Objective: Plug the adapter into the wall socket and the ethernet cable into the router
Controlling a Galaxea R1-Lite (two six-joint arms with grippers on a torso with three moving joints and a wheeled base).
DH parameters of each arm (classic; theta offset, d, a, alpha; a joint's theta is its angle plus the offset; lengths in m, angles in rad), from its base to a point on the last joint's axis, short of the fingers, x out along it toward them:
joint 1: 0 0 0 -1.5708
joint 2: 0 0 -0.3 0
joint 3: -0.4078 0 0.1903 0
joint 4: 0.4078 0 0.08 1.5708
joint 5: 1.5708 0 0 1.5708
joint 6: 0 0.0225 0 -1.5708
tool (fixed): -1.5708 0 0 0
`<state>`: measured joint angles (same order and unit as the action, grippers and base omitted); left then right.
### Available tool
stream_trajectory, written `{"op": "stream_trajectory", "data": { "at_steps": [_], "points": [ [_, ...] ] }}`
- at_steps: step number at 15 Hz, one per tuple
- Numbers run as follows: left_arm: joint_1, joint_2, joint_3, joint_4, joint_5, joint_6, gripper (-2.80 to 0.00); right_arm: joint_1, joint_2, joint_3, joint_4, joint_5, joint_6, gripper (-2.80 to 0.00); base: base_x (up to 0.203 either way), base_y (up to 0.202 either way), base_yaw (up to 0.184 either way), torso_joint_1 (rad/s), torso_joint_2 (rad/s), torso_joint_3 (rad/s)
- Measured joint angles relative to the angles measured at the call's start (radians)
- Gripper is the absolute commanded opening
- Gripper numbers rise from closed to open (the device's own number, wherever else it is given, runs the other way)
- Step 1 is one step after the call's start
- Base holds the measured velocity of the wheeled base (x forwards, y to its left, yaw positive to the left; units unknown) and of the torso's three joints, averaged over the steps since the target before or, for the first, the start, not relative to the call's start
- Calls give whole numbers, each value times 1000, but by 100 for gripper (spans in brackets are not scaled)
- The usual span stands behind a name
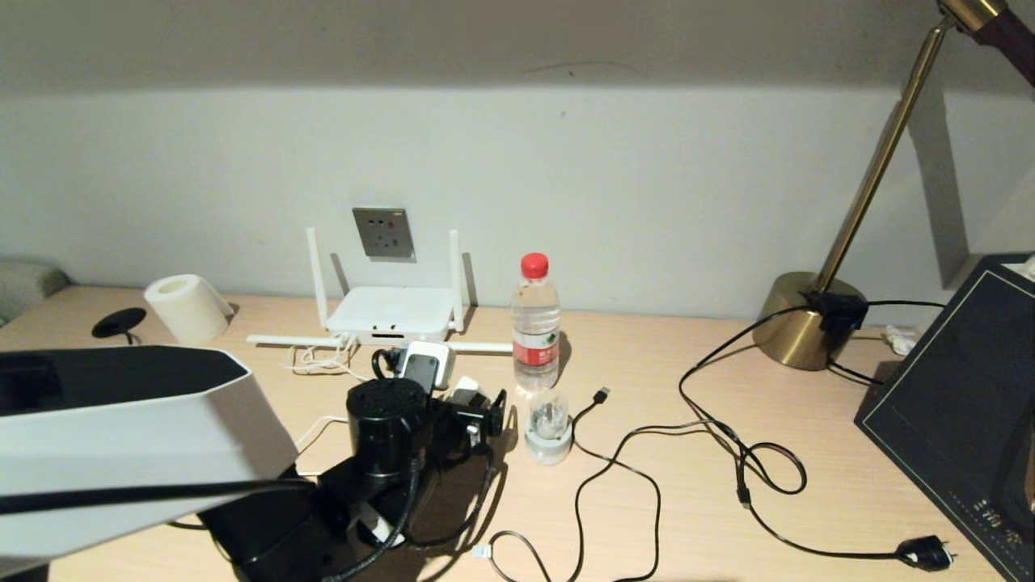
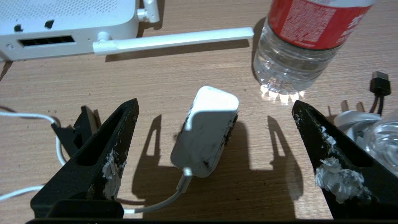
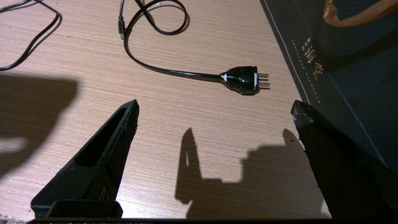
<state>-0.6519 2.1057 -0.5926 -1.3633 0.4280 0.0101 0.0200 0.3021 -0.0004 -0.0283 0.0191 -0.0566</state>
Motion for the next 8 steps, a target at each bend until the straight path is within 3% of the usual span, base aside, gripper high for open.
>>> {"op": "stream_trajectory", "data": {
  "at_steps": [2, 4, 6, 8],
  "points": [
    [20, -14, -13, 13, -51, 30, 0, 1, 3, 0, 0, 0, 0, 0, 0, 0, 0, 0, 0, 0],
    [51, -59, -28, 81, -143, 72, 0, 1, 5, 0, 0, 0, 0, 0, 0, 0, 0, 0, 0, 0],
    [83, -139, -55, 259, -226, 99, 0, 1, 5, 0, 0, 0, 0, 0, 0, 0, 0, 0, 0, 0],
    [118, -226, -165, 541, -291, 107, 0, 1, 5, 0, 0, 0, 0, 0, 0, 0, 0, 0, 0, 0]
  ]
}}
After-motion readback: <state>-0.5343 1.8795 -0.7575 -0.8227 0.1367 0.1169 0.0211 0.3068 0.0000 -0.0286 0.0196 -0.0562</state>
